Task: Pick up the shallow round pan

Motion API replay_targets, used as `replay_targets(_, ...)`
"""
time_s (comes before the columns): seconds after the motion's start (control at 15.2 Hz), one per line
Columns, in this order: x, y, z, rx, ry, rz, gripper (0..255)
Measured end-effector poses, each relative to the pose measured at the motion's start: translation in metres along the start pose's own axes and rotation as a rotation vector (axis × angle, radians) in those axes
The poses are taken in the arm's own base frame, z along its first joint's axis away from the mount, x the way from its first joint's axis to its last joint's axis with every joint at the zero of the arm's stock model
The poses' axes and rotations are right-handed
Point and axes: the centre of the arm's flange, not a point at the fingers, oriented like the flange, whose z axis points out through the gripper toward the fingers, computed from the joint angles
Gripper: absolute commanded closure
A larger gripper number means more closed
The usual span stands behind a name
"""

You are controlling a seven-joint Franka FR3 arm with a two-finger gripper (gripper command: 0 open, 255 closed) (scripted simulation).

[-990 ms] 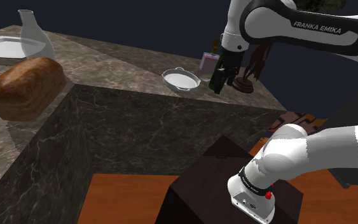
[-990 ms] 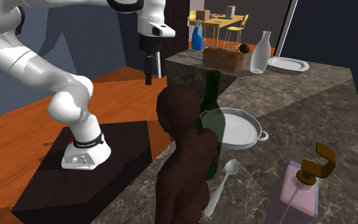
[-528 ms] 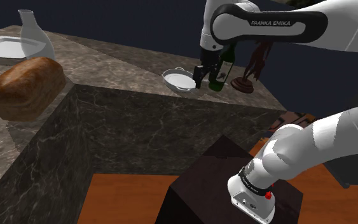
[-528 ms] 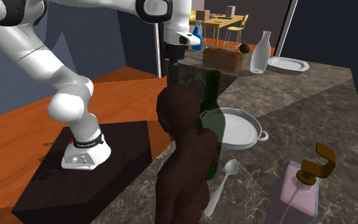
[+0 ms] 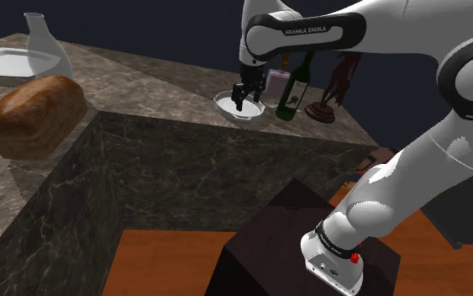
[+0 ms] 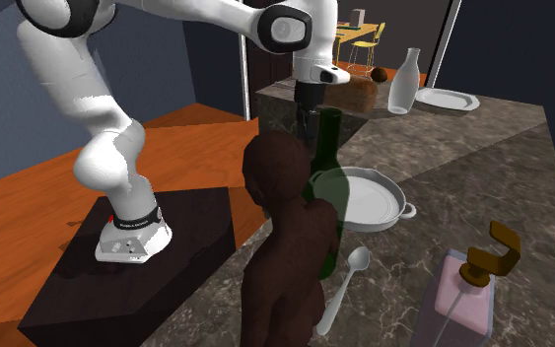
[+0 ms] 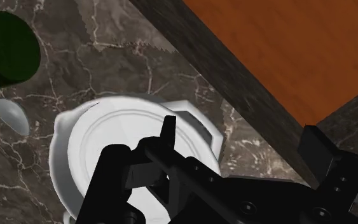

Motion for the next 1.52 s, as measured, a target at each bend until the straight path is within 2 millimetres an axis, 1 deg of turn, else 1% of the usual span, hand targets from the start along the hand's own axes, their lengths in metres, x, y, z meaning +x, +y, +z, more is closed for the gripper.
replay_targets(0.07,0.012,-0.002,0.002,-0.002,0.004,0.001,0)
replay_targets(0.2,0.036,-0.004,0.012,-0.007,0.010,0.001,0)
replay_targets(0.26,0.049,-0.007,0.011,-0.009,0.013,0.002,0)
replay_targets(0.46,0.085,-0.002,0.020,-0.015,0.024,0.003,0)
replay_targets(0.53,0.097,-0.002,0.026,-0.018,0.028,0.003,0)
replay_targets(0.66,0.123,-0.004,0.029,-0.022,0.034,0.004,0)
replay_targets(0.73,0.128,-0.006,0.035,-0.023,0.035,0.004,0)
replay_targets(1.19,0.136,-0.010,0.069,-0.024,0.037,0.005,0)
replay_targets(1.25,0.136,-0.011,0.071,-0.024,0.037,0.005,255)
replay_targets(1.52,0.135,-0.011,0.072,-0.024,0.038,0.005,255)
